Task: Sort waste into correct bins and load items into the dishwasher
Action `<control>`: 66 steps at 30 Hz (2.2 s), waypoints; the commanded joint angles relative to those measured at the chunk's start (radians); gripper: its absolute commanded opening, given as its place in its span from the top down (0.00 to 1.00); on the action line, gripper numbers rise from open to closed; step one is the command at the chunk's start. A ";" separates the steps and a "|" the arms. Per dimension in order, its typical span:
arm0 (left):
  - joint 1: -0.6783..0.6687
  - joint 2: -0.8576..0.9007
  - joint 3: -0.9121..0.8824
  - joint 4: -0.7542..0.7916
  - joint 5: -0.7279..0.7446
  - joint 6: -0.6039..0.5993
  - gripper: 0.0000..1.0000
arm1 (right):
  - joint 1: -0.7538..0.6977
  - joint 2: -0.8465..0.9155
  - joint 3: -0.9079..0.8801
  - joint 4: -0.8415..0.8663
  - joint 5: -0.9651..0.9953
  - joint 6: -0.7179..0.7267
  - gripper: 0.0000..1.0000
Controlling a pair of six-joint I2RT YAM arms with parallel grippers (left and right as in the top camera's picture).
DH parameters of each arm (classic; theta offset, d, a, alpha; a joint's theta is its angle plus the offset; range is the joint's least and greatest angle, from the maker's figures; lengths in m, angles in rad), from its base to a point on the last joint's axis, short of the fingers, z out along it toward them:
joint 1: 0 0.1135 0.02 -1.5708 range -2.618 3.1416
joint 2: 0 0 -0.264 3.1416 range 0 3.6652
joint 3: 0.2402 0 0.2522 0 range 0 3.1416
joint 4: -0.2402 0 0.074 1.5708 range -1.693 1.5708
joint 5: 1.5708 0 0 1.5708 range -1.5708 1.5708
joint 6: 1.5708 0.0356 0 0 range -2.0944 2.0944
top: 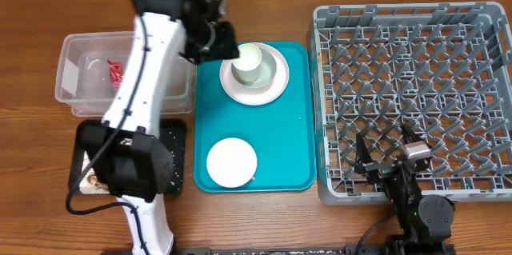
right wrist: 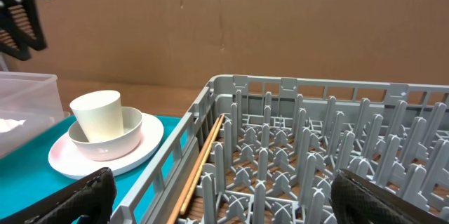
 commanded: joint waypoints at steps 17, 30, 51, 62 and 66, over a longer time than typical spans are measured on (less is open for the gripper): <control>-0.319 -0.005 -0.003 -0.241 -0.273 -0.129 0.96 | 0.007 -0.008 -0.011 0.005 0.003 0.004 0.00; -0.354 -0.005 -0.003 -0.210 -0.217 -0.137 0.96 | 0.007 -0.008 -0.011 0.035 0.002 0.001 0.00; -0.356 -0.268 0.000 -0.236 -0.275 -0.133 0.96 | 0.007 -0.004 0.172 -0.011 -0.219 0.246 0.00; -0.363 -0.383 -0.004 -0.332 -0.424 -0.307 0.96 | 0.007 0.234 0.620 -0.393 -0.220 0.247 0.00; -0.369 -0.384 -0.029 -0.341 -0.416 -0.321 0.96 | 0.007 0.364 0.780 -0.578 -0.220 0.247 0.00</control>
